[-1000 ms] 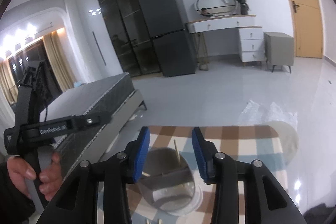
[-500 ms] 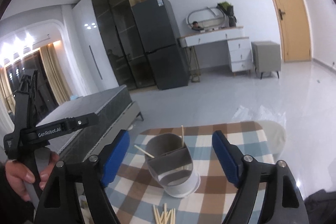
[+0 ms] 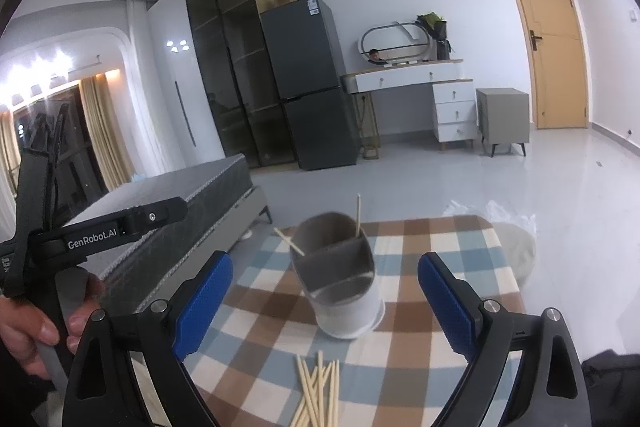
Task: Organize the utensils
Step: 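Withdraw both open tools from the utensil holder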
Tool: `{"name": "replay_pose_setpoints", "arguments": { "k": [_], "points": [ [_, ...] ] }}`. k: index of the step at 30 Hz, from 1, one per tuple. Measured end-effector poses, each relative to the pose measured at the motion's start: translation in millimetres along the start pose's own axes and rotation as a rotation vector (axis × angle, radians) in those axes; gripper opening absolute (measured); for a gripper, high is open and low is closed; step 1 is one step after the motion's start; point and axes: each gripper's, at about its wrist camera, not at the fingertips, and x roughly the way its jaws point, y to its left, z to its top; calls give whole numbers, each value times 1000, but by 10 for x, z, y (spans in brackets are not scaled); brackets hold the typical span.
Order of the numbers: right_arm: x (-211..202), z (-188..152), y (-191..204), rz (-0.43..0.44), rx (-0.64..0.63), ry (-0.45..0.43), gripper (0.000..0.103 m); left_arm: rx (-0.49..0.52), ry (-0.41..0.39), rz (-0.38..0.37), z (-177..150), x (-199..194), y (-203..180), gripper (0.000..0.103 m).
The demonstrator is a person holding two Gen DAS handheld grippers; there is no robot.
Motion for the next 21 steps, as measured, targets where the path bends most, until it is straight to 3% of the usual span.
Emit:
{"name": "replay_pose_setpoints", "arguments": {
  "k": [2,8,14,21],
  "points": [
    [-24,-96,8,24,2,3,100,-4,4,-6,-89,29,18,84],
    [91,-360,-122,37,79,73,100,-37,30,-16,-365,169,78,84],
    [211,-573,-102,33,44,141,100,-66,58,-12,-578,316,120,84],
    [433,-771,-78,4,7,244,100,-43,156,-20,-847,550,144,84]
  ]
}}
